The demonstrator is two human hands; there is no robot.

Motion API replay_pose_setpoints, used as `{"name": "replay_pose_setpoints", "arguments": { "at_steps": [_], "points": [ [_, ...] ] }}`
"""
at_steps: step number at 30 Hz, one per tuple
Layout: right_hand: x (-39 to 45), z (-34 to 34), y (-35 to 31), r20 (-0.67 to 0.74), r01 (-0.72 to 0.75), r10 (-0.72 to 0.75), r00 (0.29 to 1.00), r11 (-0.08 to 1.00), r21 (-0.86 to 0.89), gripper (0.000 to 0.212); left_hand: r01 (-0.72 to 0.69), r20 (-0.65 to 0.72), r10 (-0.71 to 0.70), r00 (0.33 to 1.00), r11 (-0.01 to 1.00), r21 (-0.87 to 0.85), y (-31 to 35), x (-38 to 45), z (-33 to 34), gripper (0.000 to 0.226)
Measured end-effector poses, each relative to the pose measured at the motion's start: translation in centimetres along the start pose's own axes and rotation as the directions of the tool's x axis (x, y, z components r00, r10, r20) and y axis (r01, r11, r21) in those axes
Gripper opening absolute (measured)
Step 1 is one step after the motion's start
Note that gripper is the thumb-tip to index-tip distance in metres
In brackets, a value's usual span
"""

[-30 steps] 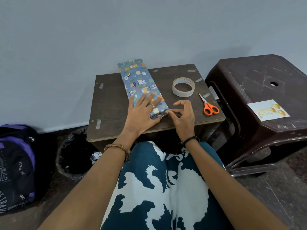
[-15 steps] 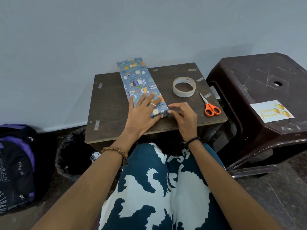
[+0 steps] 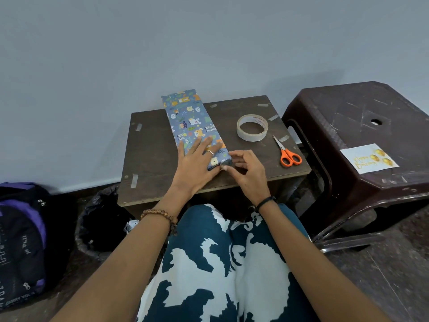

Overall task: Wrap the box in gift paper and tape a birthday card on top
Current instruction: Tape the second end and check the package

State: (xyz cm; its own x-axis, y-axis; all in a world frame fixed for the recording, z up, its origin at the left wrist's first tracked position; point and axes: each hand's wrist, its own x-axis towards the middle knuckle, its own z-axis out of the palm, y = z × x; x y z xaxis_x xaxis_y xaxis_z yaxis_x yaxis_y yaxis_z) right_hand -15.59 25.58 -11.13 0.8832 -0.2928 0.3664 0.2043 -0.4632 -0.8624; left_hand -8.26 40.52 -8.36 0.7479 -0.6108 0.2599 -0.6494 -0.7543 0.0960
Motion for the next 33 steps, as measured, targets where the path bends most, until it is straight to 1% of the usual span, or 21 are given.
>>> {"name": "replay_pose_setpoints", "arguments": {
  "at_steps": [1,3,5,7,9,11,13,16,17,19,21,23,25,27,28,29,31,33],
  "points": [
    [0.1,0.1,0.1,-0.004,-0.001,0.001,1.0,1.0,-0.023,0.027,-0.003,-0.005,0.003,1.0,1.0,-0.001,0.0,0.0,0.0,0.069],
    [0.4,0.2,0.2,-0.049,-0.019,0.019,0.999,1.0,-0.001,0.022,-0.01,-0.017,0.01,1.0,1.0,-0.003,0.2,0.1,-0.2,0.07],
    [0.7,0.2,0.4,-0.093,-0.03,0.033,0.995,0.999,0.035,0.016,-0.005,-0.015,0.005,1.0,1.0,-0.004,0.2,0.2,-0.3,0.063],
    [0.7,0.4,0.5,-0.098,-0.033,0.039,0.994,0.998,0.059,0.013,0.007,0.004,-0.007,1.0,1.0,0.003,0.0,0.1,-0.1,0.058],
    [0.5,0.4,0.5,-0.095,-0.029,0.036,0.995,0.997,0.071,0.013,0.007,-0.002,-0.007,1.0,1.0,-0.007,-0.1,-0.1,0.0,0.058],
    [0.3,0.2,0.2,-0.087,-0.047,0.058,0.995,0.992,0.119,0.016,0.003,-0.003,-0.003,1.0,1.0,-0.028,0.0,-0.1,0.1,0.057],
    [0.1,-0.1,-0.1,-0.075,-0.088,0.102,0.992,0.981,0.173,0.023,0.005,0.021,-0.004,1.0,0.999,-0.037,0.2,0.0,-0.1,0.057],
    [0.2,-0.4,-0.6,-0.052,-0.115,0.124,0.991,0.982,0.146,0.03,0.01,0.066,-0.009,0.998,1.0,-0.008,0.4,0.3,-0.6,0.058],
    [0.3,-0.4,-0.8,-0.035,-0.111,0.115,0.993,0.99,0.092,0.03,0.009,0.079,-0.009,0.997,1.0,0.004,0.3,0.2,-0.6,0.058],
    [0.7,-0.8,-1.3,-0.002,-0.069,0.069,0.998,0.992,-0.101,0.028,0.003,0.081,-0.004,0.997,1.0,0.009,0.2,0.2,-0.6,0.058],
    [1.6,-1.3,-2.2,-0.012,-0.023,0.02,1.0,0.948,-0.317,0.026,-0.002,0.055,0.002,0.999,1.0,-0.007,0.2,0.0,-0.5,0.059],
    [3.3,-1.7,-3.1,-0.012,-0.019,0.015,1.0,0.88,-0.475,0.03,-0.006,0.043,0.006,0.999,1.0,-0.007,0.2,0.0,-0.5,0.059],
    [5.2,-2.2,-3.6,0.03,-0.061,0.103,0.994,0.769,-0.636,0.037,-0.009,0.039,0.008,0.999,1.0,0.002,0.2,0.0,-0.4,0.059],
    [6.9,-2.5,-3.7,0.055,-0.085,0.216,0.975,0.586,-0.806,0.038,-0.028,0.021,0.028,0.999,0.999,0.016,0.2,0.0,-0.4,0.057],
    [7.4,-2.6,-3.7,0.057,-0.084,0.263,0.963,0.494,-0.865,0.036,-0.037,0.011,0.037,0.999,0.999,0.035,0.1,0.0,-0.3,0.057],
    [7.8,-2.6,-3.7,0.054,-0.082,0.3,0.952,0.424,-0.902,0.034,-0.042,-0.006,0.043,0.999,0.998,0.055,0.0,0.1,-0.2,0.056],
    [8.3,-2.3,-3.6,0.051,-0.076,0.331,0.942,0.36,-0.93,0.028,-0.042,-0.031,0.045,0.999,0.996,0.072,-0.1,0.2,-0.1,0.054],
    [8.4,-1.7,-3.9,0.063,-0.046,0.292,0.954,0.35,-0.936,0.023,-0.038,-0.041,0.042,0.998,0.996,0.079,-0.1,0.3,-0.3,0.056]
  ]
}}
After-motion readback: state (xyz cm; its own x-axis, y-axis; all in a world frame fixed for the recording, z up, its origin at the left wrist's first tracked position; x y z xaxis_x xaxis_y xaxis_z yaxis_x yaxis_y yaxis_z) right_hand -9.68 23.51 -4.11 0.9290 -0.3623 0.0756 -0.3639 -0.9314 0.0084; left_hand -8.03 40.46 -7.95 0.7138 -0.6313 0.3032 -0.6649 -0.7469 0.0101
